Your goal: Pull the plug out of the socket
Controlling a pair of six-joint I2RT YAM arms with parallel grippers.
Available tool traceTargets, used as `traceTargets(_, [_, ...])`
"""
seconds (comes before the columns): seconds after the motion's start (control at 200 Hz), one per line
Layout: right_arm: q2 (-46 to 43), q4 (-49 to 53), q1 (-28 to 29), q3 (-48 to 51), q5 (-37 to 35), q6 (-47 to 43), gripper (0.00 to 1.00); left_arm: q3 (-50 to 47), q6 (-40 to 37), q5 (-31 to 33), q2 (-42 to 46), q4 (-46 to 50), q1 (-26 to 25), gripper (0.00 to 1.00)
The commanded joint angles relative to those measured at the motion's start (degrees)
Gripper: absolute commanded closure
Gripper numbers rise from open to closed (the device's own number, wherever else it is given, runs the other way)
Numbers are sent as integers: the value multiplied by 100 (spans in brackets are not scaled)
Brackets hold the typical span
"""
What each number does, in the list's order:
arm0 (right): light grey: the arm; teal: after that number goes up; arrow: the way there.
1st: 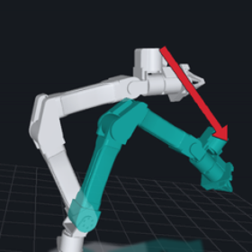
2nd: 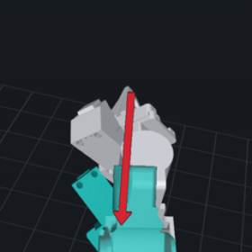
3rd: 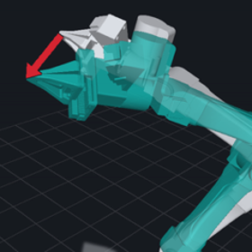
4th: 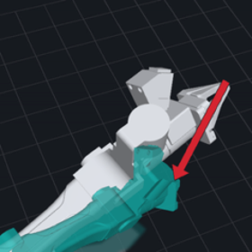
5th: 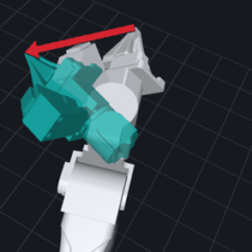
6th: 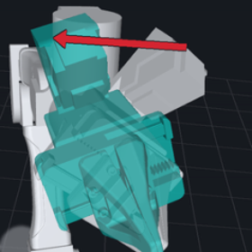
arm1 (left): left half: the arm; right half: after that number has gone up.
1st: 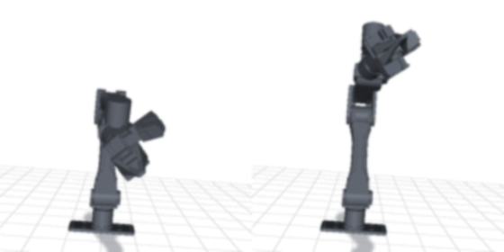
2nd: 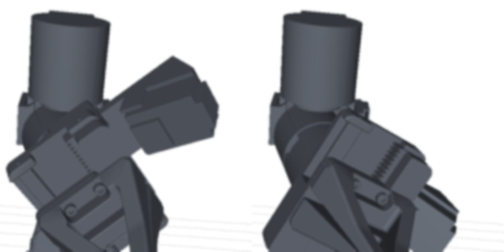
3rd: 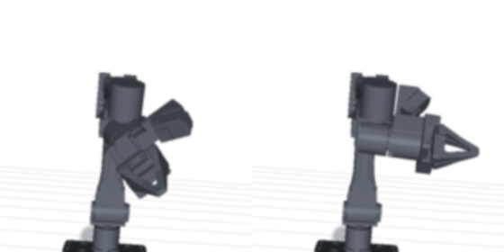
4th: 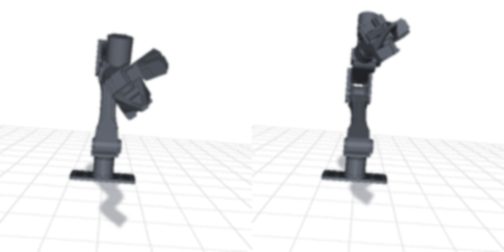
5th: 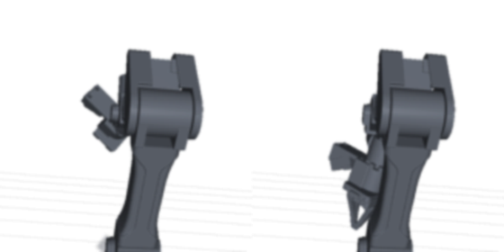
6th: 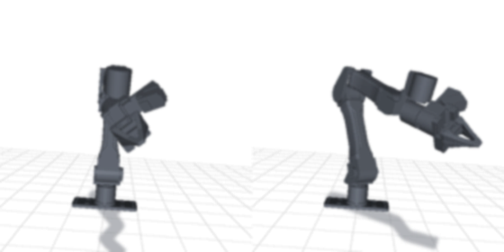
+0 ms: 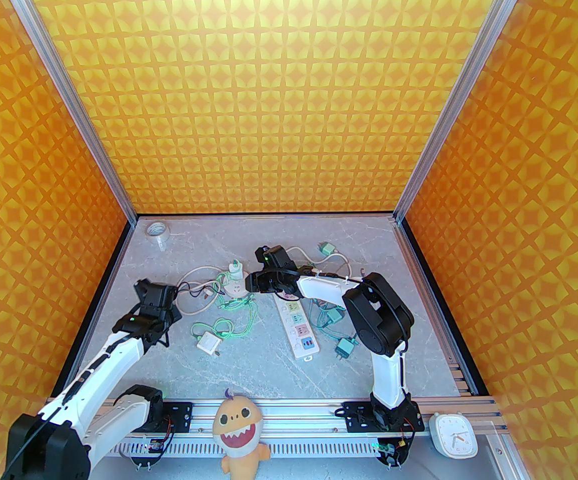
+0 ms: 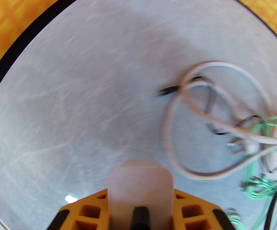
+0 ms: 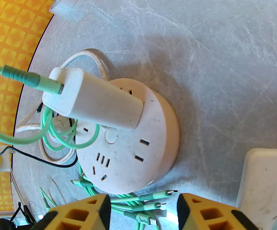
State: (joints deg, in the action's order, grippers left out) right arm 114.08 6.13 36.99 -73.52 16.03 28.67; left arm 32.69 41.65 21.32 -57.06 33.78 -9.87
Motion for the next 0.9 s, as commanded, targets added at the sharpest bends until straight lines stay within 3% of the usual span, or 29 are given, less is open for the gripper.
traceTargets(0.0, [-14,-105,-17,4,38,41,49,-227,214,87,-53,-299,262,91])
traceTargets(0.215, [33,-97,-12,-31,82,65,49,79,224,460,-1000,-66,542,89])
traceTargets(0.455, [30,-76,-17,-33,66,70,49,119,327,143,-1314,-152,630,84])
traceTargets(0.51, [55,-77,-16,-40,83,85,49,139,285,134,-1231,-107,627,77])
traceTargets(0.555, [67,-81,-17,-44,91,90,49,153,265,120,-1135,-61,627,63])
traceTargets(0.7, [84,-80,-15,-57,93,109,49,123,212,117,-725,-21,628,54])
traceTargets(0.765, [101,-85,-8,-50,93,117,49,115,186,89,-529,-36,621,39])
traceTargets(0.895, [144,-65,-7,-77,101,136,49,146,69,-119,-303,-120,478,36])
